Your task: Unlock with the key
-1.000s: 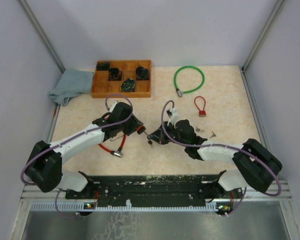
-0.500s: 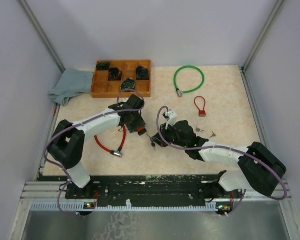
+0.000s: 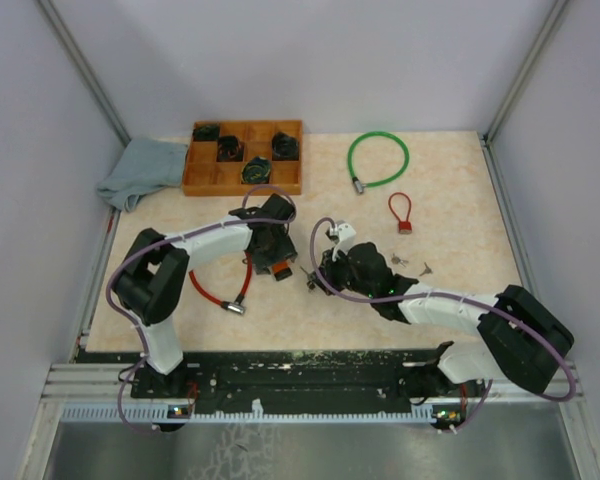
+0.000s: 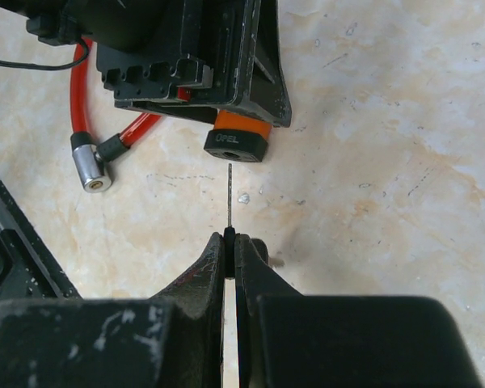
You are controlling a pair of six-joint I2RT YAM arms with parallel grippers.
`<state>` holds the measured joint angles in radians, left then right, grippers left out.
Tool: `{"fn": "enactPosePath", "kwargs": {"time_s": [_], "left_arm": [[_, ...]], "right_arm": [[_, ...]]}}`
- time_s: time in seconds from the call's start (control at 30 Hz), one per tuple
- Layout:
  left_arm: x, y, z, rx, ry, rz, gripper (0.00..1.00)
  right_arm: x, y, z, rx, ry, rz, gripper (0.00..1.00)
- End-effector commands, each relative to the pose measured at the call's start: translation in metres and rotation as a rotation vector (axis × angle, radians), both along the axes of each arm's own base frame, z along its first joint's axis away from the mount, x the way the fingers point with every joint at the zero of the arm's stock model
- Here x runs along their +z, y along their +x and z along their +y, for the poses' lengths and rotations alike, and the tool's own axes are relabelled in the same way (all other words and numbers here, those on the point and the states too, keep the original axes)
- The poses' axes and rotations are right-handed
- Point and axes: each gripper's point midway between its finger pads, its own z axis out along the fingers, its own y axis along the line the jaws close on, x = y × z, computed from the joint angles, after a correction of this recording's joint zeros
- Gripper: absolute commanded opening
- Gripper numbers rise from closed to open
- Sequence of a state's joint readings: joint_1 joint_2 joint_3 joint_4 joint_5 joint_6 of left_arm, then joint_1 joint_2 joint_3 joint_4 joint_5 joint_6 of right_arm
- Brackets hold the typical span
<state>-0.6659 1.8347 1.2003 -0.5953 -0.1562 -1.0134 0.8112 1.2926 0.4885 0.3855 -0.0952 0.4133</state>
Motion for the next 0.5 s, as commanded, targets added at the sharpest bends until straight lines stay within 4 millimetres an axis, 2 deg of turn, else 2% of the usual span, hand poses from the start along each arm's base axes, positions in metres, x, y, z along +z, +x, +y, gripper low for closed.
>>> {"fn": "enactPosePath", "kwargs": {"time_s": [0.0,0.1,0.23,0.47], "left_arm": [[0.009,0.002,0.000,-0.019,-0.003,-0.019,0.77],[0.021,0.001,0.001,-0.023,-0.022,-0.044,0.85],[0.042,-0.003,0.002,-0.038,-0.076,-0.100,0.89],[0.092,-0.019,-0.015,-0.132,-0.305,-0.234,0.90]], "right_arm": [[0.015,0.003,0.001,0.003,-0.002,-0.074,0.00],[0.015,0.004,0.000,-0.006,-0.015,-0.082,0.00],[0.018,0.004,0.000,-0.007,-0.039,-0.123,0.00],[0.028,0.009,0.000,-0.038,-0.176,-0.331,0.00]]}}
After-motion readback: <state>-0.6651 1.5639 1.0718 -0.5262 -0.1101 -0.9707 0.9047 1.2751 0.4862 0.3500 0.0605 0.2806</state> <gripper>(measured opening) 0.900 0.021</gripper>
